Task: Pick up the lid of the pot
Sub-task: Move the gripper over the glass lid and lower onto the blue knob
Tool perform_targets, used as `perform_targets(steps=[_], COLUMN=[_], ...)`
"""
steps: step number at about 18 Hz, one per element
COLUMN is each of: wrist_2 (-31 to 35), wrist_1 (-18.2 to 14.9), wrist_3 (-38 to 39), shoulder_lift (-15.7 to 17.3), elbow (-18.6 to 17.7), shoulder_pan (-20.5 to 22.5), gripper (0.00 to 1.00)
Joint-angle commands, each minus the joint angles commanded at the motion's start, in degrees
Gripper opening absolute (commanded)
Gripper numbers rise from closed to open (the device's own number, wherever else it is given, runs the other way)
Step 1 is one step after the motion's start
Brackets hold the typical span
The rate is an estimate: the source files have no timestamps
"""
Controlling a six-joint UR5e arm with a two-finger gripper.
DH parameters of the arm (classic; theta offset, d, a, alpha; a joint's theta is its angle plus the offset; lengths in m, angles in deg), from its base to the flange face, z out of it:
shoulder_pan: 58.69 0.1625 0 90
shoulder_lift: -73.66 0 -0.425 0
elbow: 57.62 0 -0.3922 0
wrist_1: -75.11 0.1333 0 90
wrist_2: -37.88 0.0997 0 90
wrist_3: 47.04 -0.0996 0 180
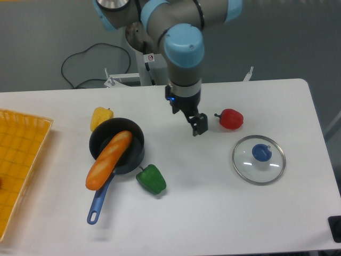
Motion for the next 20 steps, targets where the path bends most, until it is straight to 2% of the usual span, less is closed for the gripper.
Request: perform_targets(steps=[5,11,14,20], wrist_2=[-0.3,0.0,0.0,-0.1], wrist_1=[0.9,2.0,4.0,8.0], wrist_3=[-6.1,-9.1,-12.3,-12.8], shoulder_lift=[-3.6,-7.4,-9.2,-12.2], elbow=[0.7,4.7,5.1,5.5], shoulder_pan=[4.4,5.5,6.9,8.6], gripper=[1.0,1.0,1.0,1.0])
